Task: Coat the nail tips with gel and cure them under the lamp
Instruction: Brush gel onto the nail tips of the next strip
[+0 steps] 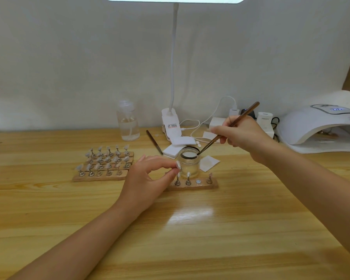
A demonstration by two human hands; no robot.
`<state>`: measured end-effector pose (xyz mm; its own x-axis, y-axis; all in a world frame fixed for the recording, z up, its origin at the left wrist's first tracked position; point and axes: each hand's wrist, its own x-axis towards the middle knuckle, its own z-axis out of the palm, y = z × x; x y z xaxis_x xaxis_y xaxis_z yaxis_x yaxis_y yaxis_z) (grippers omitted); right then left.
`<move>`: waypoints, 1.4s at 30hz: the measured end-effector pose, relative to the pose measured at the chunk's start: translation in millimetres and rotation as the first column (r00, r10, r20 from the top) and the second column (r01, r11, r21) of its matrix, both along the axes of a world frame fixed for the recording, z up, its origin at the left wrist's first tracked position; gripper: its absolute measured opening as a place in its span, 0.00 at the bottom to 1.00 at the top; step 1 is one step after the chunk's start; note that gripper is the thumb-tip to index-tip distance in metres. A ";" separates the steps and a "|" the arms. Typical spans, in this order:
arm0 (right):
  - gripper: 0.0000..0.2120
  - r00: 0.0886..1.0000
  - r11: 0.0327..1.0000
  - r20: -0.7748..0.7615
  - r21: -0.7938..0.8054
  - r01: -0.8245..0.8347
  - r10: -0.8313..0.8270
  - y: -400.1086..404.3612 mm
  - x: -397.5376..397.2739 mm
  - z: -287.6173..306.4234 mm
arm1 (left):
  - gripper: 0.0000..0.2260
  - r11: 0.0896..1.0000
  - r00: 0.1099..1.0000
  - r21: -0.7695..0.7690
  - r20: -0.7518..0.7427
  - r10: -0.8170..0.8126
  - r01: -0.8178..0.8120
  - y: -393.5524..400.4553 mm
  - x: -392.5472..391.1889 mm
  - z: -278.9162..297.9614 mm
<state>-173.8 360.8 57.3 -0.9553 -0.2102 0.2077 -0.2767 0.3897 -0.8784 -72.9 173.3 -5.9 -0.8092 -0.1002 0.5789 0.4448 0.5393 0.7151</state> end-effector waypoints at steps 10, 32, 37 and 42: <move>0.12 0.998 0.990 0.055 -0.131 0.049 -0.042 3.9 -3.1 -0.4 | 0.13 1.000 1.000 0.002 0.001 0.004 -0.004 -0.6 -1.2 -0.9; 0.10 0.954 0.949 0.298 -0.292 0.115 -0.024 9.4 -0.7 -12.5 | 0.13 1.000 0.999 0.003 0.031 0.013 -0.013 -0.9 -2.0 -1.4; 0.07 0.950 0.959 0.313 -0.267 0.098 -0.010 3.3 1.5 -18.4 | 0.12 1.000 0.999 0.004 0.030 0.014 -0.014 -0.9 -2.0 -1.7; 0.09 0.958 0.960 0.285 -0.256 0.110 -0.033 9.5 3.6 -20.0 | 0.13 1.000 1.000 -0.002 0.007 0.018 -0.018 -1.2 -3.4 -2.4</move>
